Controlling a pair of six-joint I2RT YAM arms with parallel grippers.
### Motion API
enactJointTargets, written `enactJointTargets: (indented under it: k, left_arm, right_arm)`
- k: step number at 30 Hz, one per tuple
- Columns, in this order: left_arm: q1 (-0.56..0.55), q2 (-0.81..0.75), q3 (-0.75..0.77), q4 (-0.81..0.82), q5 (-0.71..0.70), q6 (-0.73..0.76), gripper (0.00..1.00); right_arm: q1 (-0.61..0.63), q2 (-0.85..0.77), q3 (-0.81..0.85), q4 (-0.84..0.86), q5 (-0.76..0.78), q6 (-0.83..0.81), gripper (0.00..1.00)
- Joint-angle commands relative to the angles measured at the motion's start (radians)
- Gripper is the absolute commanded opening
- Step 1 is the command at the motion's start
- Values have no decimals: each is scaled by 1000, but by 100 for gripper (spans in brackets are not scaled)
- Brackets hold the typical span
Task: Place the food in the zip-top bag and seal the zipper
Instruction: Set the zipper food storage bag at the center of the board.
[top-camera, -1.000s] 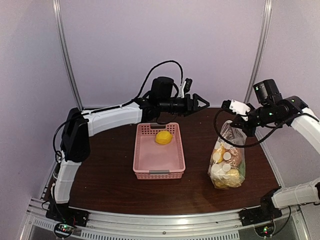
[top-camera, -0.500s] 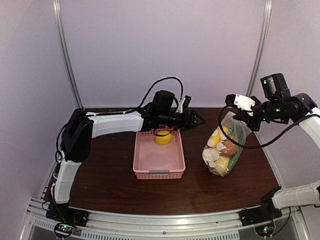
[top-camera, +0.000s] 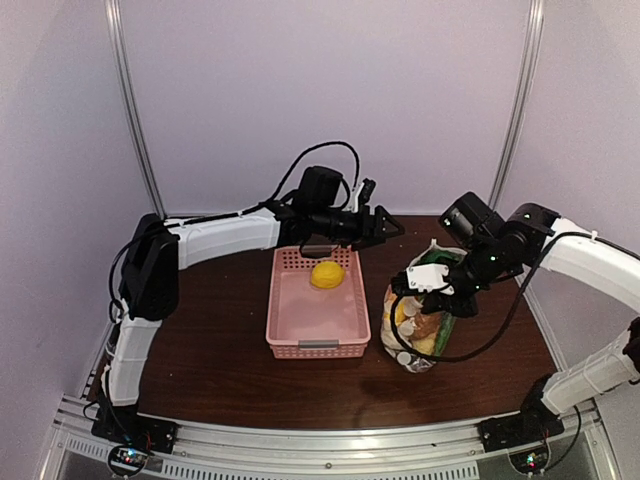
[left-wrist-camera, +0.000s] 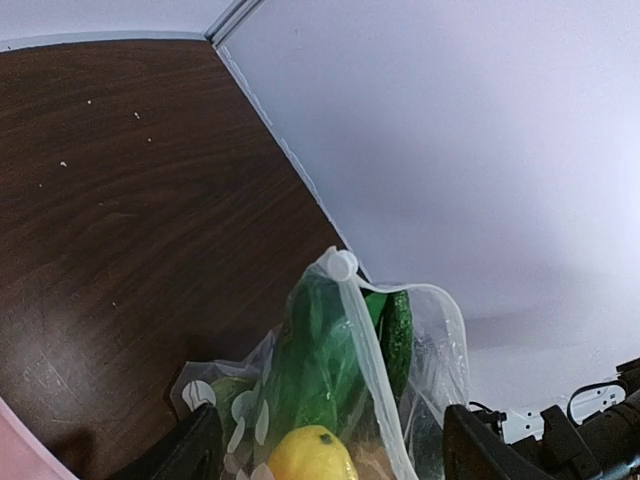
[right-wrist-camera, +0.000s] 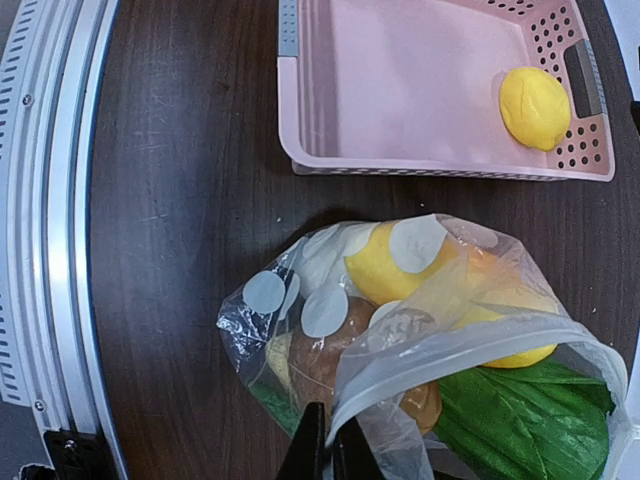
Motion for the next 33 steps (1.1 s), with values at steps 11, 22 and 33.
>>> enactJointTargets:
  k: [11, 22, 33]
  left_arm:
    - [-43, 36, 210, -287, 119, 159, 77]
    - [-21, -8, 246, -512, -157, 325, 76]
    - [98, -78, 78, -588, -412, 444, 77]
  right_arm:
    - [43, 43, 153, 24, 26, 50, 5]
    - [49, 58, 212, 10, 92, 121, 39]
    - [-250, 3, 329, 113, -10, 399, 69]
